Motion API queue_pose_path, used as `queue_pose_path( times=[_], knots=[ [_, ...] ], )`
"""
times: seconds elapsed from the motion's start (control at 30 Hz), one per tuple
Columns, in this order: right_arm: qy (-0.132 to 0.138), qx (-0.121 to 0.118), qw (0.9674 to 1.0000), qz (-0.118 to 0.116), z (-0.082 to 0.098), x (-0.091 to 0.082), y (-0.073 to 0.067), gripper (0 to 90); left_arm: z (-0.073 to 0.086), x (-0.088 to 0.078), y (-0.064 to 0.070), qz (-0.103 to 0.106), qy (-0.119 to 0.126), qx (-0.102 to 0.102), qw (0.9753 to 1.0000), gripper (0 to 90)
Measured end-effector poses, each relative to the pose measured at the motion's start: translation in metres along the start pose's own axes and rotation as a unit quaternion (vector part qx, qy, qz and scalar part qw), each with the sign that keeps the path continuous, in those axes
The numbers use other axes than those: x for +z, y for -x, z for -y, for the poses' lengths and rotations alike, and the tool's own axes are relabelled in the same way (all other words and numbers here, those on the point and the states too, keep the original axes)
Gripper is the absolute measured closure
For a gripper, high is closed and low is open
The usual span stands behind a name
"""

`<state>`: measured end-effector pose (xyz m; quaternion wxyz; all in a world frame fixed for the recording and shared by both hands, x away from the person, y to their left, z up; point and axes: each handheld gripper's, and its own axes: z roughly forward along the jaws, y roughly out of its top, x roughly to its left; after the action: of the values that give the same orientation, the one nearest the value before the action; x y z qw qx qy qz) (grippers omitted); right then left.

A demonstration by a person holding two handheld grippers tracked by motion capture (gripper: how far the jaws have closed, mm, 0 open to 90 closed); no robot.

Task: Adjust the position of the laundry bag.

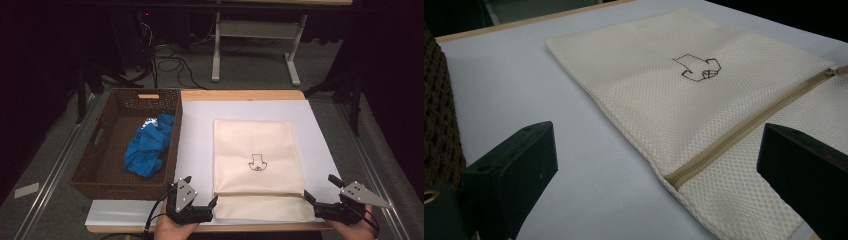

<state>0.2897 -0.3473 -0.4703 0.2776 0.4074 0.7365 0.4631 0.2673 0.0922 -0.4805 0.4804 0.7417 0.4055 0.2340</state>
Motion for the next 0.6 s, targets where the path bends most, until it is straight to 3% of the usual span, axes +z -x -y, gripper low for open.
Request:
queue_pose_path(
  times=[0.1, 0.3, 0.6],
  knots=[
    [0.001, 0.010, 1.0000, 0.000, -0.0003, -0.0021, -0.0007, 0.1, -0.0002, -0.0011, -0.0014, 0.001, 0.004, -0.007, 1.0000, 3.5],
    [0.005, 0.002, 1.0000, -0.003, -0.0009, -0.0034, -0.0022, 0.1, 0.0002, -0.0021, -0.0043, -0.002, 0.002, -0.014, 0.9999, 4.2],
    [-0.005, 0.011, 0.9999, -0.001, 0.0017, -0.0027, 0.0013, 0.2, 0.0004, -0.0019, -0.0041, 0.003, -0.006, -0.014, 0.9999, 6.3]
  ],
)
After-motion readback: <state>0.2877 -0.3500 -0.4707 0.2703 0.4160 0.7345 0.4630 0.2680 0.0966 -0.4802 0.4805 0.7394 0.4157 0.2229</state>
